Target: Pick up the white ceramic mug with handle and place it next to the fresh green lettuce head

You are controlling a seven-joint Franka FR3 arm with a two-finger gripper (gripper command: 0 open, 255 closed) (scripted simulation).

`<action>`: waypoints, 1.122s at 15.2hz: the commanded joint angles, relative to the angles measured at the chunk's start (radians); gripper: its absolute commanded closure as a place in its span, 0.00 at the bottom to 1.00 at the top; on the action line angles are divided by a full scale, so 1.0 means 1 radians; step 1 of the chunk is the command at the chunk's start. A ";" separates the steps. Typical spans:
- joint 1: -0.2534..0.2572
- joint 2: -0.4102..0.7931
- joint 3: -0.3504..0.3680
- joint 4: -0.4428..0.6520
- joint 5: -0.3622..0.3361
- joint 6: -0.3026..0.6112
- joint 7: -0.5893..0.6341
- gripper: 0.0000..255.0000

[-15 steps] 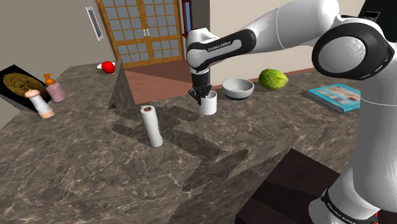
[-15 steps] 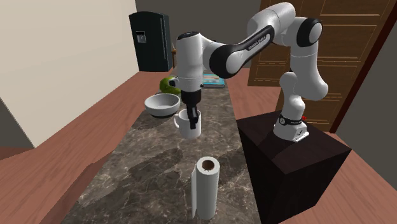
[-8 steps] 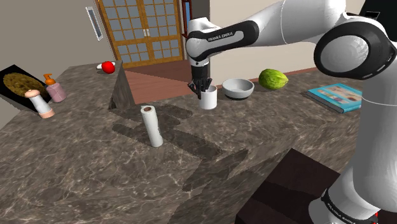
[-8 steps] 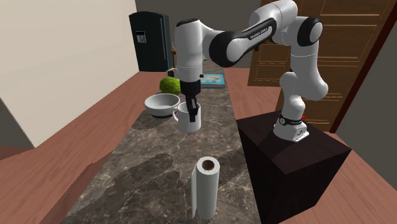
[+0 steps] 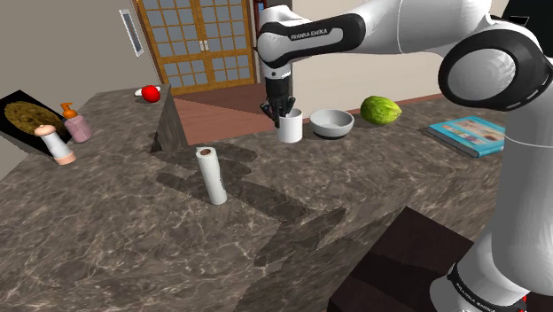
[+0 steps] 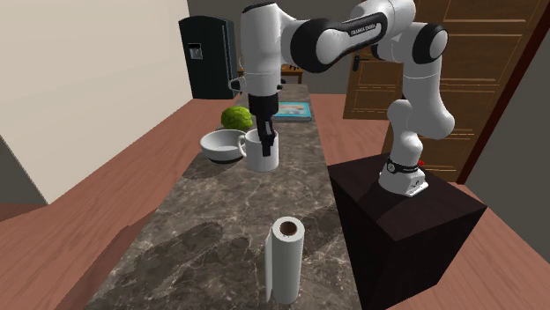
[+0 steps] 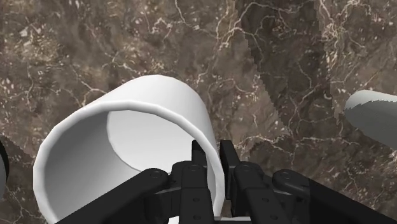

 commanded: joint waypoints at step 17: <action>-0.070 -0.047 -0.032 0.104 0.010 -0.151 -0.101 1.00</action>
